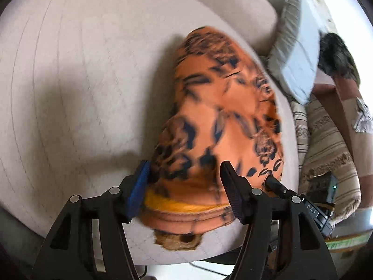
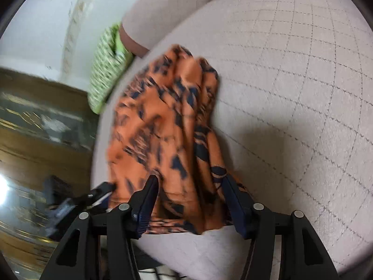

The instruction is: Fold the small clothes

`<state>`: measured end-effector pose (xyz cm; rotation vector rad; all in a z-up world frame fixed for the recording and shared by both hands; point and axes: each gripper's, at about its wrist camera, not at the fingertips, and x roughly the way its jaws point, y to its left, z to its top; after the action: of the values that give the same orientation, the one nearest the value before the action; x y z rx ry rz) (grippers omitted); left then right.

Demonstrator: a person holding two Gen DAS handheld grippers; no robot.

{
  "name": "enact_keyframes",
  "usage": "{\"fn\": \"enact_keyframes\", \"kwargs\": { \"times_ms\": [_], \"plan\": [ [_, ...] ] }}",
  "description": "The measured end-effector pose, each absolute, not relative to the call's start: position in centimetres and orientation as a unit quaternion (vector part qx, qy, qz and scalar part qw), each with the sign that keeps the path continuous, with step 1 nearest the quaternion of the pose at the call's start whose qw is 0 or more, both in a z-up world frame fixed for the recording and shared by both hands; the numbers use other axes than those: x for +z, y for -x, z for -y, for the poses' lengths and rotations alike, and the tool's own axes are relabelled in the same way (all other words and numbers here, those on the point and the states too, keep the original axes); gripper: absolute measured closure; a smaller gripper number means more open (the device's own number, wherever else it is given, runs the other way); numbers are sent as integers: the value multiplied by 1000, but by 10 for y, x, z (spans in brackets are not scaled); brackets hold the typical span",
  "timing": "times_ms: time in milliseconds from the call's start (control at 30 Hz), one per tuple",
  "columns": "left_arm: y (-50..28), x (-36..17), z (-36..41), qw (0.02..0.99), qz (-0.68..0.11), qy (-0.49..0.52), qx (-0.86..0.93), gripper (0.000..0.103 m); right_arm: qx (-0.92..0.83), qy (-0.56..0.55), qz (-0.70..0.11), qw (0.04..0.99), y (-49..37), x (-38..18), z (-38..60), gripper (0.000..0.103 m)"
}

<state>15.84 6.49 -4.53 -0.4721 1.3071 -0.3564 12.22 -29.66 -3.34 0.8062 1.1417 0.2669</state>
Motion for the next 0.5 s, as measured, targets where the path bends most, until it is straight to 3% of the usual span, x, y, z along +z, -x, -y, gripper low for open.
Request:
{"fn": "enact_keyframes", "kwargs": {
  "times_ms": [100,267,333,500],
  "plan": [
    [-146,-50,-62,743,-606,229,-169,54,112,-358,-530,761,-116,-29,298,87],
    [-126,-56,-46,768,-607,148,-138,54,99,-338,-516,781,-97,-11,295,89],
    [-125,-52,-46,771,-606,147,-133,54,78,-332,-554,759,-97,-40,287,89],
    [-111,-49,-47,772,-602,154,-133,54,86,-349,-512,780,-83,-15,296,89]
  ]
}}
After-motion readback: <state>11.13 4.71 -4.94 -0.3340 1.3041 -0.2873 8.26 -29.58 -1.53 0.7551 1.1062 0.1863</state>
